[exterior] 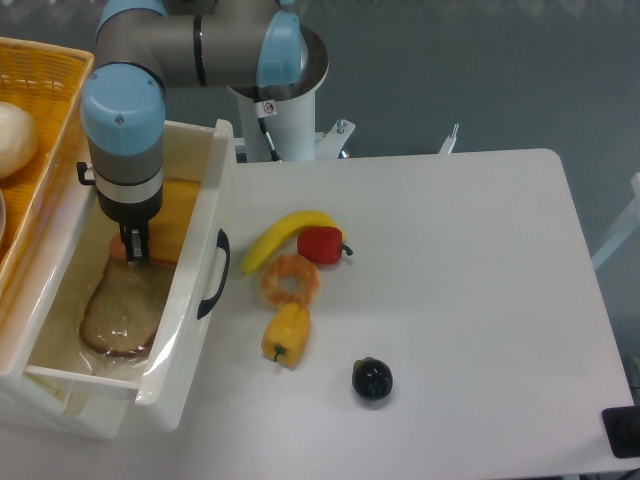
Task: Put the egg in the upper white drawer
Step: 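Hold the egg down inside the drawer near the bread slice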
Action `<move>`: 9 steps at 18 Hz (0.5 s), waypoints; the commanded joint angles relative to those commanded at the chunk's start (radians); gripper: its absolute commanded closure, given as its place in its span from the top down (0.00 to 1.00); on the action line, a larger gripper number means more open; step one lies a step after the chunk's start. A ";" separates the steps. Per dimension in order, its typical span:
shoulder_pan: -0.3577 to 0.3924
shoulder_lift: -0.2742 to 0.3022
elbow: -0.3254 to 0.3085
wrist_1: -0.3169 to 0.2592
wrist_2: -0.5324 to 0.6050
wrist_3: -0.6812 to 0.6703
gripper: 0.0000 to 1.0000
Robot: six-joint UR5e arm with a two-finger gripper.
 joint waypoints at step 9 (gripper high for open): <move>0.002 0.000 0.000 0.000 0.000 0.000 0.42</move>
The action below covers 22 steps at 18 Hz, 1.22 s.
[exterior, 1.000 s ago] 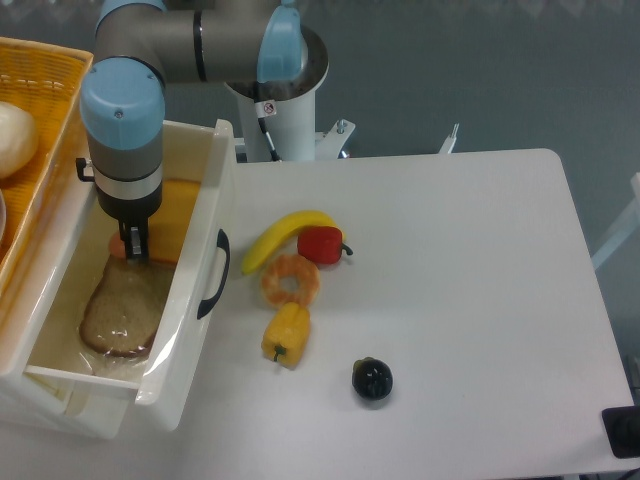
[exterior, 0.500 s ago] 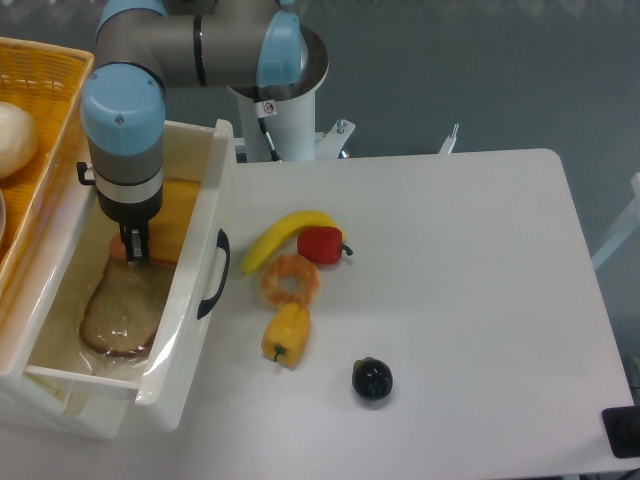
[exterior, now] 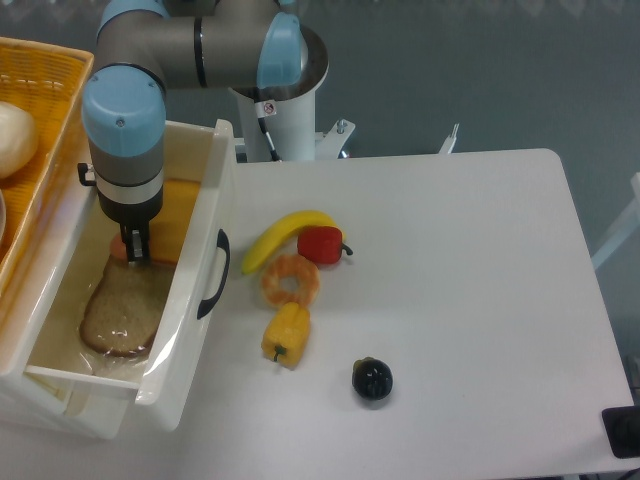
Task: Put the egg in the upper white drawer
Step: 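Hold the egg down inside the drawer near the bread slice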
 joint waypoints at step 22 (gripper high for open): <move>-0.002 0.006 -0.003 0.005 -0.002 0.002 0.84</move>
